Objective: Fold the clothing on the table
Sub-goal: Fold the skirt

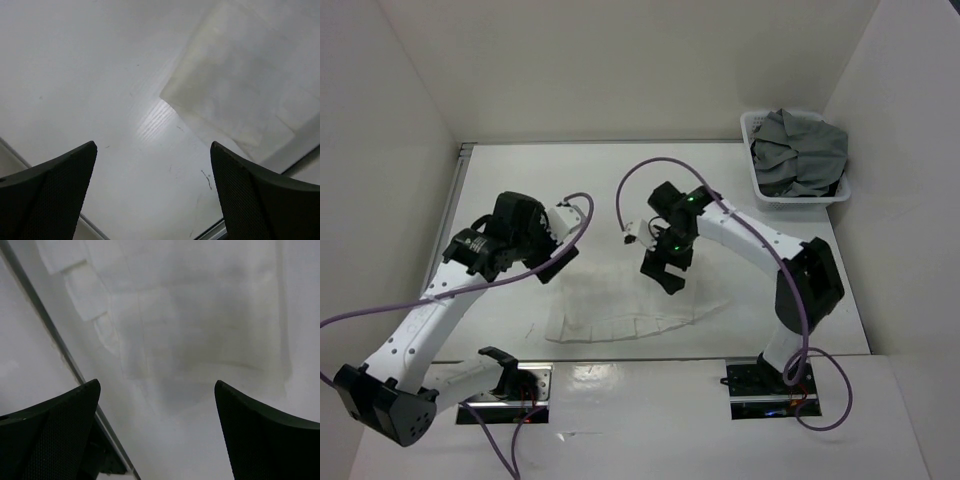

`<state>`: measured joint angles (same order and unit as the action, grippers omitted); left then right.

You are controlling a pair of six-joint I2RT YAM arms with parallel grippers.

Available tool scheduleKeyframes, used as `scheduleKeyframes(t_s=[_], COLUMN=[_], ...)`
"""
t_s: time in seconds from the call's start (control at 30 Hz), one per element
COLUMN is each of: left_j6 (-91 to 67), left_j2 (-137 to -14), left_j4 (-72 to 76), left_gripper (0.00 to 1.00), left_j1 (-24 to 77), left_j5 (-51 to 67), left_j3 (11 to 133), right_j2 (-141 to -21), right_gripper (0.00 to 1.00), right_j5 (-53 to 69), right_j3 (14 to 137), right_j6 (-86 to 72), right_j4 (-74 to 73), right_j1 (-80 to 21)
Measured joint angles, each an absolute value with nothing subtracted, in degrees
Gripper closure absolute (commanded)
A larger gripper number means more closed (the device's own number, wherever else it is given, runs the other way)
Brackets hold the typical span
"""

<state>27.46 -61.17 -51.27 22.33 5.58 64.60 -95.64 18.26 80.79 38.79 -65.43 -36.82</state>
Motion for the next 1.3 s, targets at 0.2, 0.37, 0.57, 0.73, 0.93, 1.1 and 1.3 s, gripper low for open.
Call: scheduleKeyframes(t_s=[0.2,0.37,0.57,0.73,0.93,1.1,1.3], left_j6=[14.1,7.0,3.7,2.6,2.3,1.5,1.2], left_j2=[-60.7,-61.8,-67.6,-67.3,-65.2,-64.6,-63.3], left_j4=[-41.4,-37.2,-35.1,-34.5,-33.6,-33.0,-32.8], left_gripper=[0.00,0.00,0.00,0.00,0.00,0.00,0.00], left_j1=[16.8,10.7,7.0,7.0,7.0,7.0,7.0], left_j5=[-2.9,-3.8,-3.6,-4.5,-5.3,-5.8,-6.4], left_j3=[60.8,59.5,57.6,56.9,56.8,56.8,56.6], right_j2=[-106.6,-110.1,-110.3,-114.3,-116.6,-119.0,-122.4], right_gripper=[0.01,0.01,0.01,0.01,0.01,0.01,0.01], right_j5=[15.9,15.1,13.2,10.2,6.3,1.7,-4.3], right_j3=[80.8,80.8,80.5,81.3,84.2,87.7,94.0], right_j6=[25.8,17.5,11.6,7.2,3.2,1.6,0.7], right_j4=[-57.2,-54.2,-50.5,-48.0,-47.8,-47.5,-47.4], right_j1=[-44.8,-47.4,-47.4,-47.4,-47.7,-47.7,-47.6])
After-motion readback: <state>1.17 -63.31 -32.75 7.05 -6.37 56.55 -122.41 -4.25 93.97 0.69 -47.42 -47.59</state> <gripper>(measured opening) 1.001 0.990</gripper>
